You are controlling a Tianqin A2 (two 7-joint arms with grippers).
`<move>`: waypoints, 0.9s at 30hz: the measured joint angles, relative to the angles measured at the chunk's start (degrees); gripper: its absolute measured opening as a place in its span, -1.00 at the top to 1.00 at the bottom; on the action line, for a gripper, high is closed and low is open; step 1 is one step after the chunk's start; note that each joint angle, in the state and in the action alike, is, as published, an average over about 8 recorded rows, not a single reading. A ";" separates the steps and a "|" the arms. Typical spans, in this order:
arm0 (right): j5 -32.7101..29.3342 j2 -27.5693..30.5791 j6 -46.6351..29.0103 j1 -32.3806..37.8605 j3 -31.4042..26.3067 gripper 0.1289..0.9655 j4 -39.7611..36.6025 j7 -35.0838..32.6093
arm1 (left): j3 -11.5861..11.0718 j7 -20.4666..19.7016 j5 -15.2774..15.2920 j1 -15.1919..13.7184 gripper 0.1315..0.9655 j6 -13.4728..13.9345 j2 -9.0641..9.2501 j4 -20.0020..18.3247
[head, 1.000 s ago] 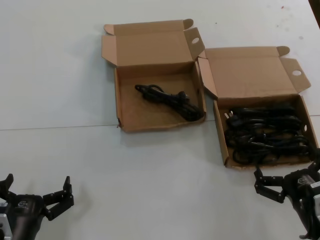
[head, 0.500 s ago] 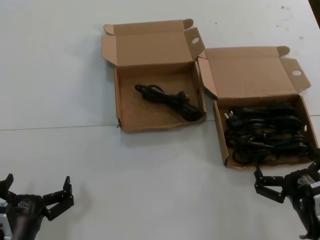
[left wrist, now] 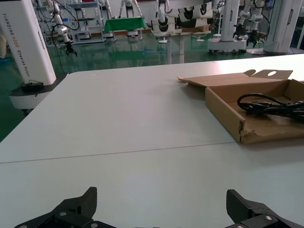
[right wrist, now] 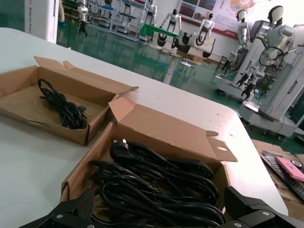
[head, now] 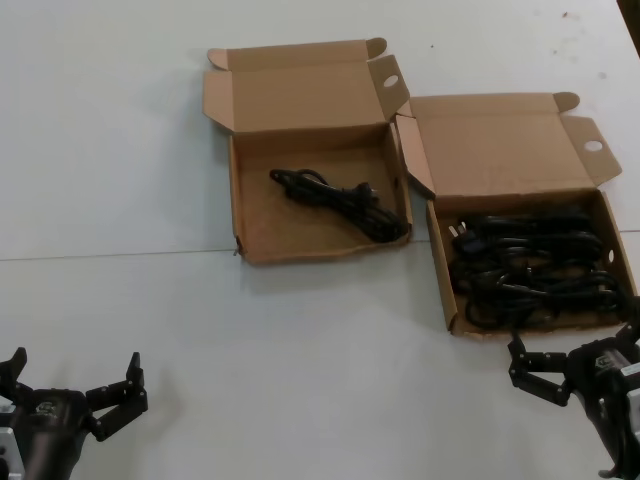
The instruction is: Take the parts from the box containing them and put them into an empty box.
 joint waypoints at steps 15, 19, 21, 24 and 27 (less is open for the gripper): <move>0.00 0.00 0.00 0.00 0.00 -1.00 0.00 0.00 | 0.00 0.00 0.00 0.00 -1.00 0.00 0.00 0.00; 0.00 0.00 0.00 0.00 0.00 -1.00 0.00 0.00 | 0.00 0.00 0.00 0.00 -1.00 0.00 0.00 0.00; 0.00 0.00 0.00 0.00 0.00 -1.00 0.00 0.00 | 0.00 0.00 0.00 0.00 -1.00 0.00 0.00 0.00; 0.00 0.00 0.00 0.00 0.00 -1.00 0.00 0.00 | 0.00 0.00 0.00 0.00 -1.00 0.00 0.00 0.00; 0.00 0.00 0.00 0.00 0.00 -1.00 0.00 0.00 | 0.00 0.00 0.00 0.00 -1.00 0.00 0.00 0.00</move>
